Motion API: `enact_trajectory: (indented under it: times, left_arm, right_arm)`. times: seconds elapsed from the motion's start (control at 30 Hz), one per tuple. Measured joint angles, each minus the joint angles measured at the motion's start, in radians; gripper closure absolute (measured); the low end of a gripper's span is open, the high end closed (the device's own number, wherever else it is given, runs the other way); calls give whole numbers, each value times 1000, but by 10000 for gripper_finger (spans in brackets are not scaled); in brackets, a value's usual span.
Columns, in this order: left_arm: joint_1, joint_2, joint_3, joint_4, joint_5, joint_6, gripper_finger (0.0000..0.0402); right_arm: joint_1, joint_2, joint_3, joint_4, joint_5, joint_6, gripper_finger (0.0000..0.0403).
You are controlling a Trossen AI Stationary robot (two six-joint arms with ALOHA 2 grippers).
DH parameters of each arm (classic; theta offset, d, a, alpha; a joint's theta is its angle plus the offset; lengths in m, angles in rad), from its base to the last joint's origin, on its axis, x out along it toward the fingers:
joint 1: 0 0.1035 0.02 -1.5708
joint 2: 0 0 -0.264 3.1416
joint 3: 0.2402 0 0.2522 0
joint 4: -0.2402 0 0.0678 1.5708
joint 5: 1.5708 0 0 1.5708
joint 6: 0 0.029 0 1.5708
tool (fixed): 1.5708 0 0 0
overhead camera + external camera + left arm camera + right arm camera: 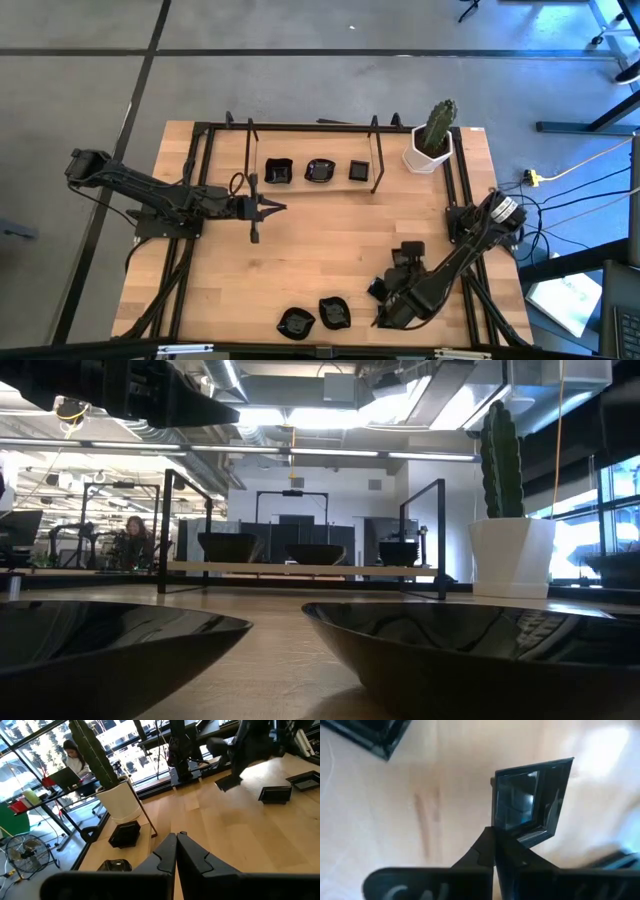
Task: Pick & Place Mini shaped plates
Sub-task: Stack the bottom right square plate on the top of the square plate on the shelf
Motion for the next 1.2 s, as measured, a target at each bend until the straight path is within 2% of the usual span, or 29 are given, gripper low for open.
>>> enact_trajectory:
  times: [0.13,0.27,0.5,0.77,0.97,1.2]
  left_arm:
    - [0,0,0,1,-29,1,399]
    - [0,0,0,1,-55,1,398]
    - [0,0,0,-2,-55,1,391]
    - [0,0,0,-9,-56,10,398]
    - [0,0,0,-12,-56,12,394]
    - [0,0,0,-12,-56,19,398]
  right_arm:
    - [-30,0,113,-116,148,-66,399]
    - [-134,0,237,-166,250,-83,400]
    - [-390,-1,384,-158,257,-227,401]
    - [-671,-2,404,-74,241,-480,401]
    - [-796,-2,404,-17,214,-595,399]
    - [-893,14,404,9,212,-618,398]
